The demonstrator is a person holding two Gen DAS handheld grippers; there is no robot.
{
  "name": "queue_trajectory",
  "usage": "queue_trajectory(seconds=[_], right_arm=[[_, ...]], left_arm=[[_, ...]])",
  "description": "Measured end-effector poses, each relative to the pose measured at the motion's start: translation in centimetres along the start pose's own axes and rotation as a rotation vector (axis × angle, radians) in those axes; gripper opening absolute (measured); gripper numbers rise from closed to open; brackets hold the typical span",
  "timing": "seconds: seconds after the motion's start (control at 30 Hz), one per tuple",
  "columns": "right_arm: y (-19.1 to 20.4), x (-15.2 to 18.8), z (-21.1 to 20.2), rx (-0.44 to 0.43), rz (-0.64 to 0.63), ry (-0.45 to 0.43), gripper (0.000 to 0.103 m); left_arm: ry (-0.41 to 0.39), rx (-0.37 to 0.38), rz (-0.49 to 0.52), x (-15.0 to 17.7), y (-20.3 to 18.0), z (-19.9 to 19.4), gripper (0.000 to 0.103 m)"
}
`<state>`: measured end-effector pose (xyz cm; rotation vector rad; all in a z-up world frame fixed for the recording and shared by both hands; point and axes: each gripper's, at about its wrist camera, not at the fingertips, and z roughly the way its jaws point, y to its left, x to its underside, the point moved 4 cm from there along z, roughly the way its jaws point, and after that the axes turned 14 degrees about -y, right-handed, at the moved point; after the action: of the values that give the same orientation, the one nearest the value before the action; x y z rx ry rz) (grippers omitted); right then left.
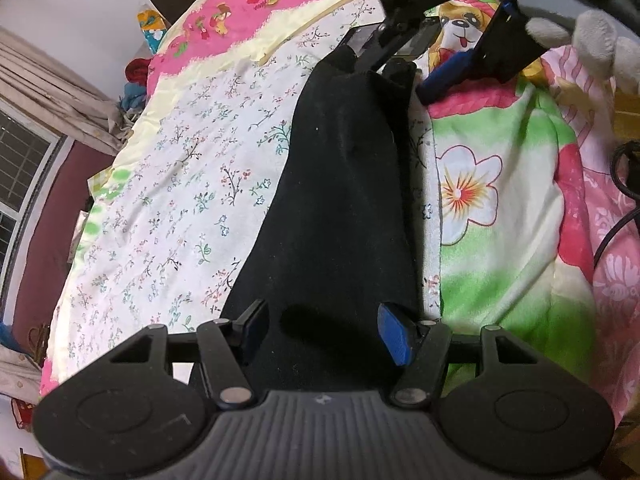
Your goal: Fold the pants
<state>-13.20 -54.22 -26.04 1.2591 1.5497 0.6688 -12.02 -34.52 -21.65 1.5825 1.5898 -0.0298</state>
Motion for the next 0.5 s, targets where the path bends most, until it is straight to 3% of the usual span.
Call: queue_trajectory(seconds=[0.27,0.37,0.5], right_arm=[[0.7,-0.3,1.4,-0.022,0.000,-0.018,0.047],[2.5,-0.2,0.2,-0.006,-0.139,-0.047,0.030],[4.4,0.4,-0.9,0.034,-0.360,-0.059,0.029]], left_arm=[[0.002,0.004,0.004,0.0,0.0,-0.1,0.069],[0.002,0.007,0.005,0.1,0.0,-0.2,0.069],[0.004,0.008,0.001,0.2,0.0,-0.2,0.069]])
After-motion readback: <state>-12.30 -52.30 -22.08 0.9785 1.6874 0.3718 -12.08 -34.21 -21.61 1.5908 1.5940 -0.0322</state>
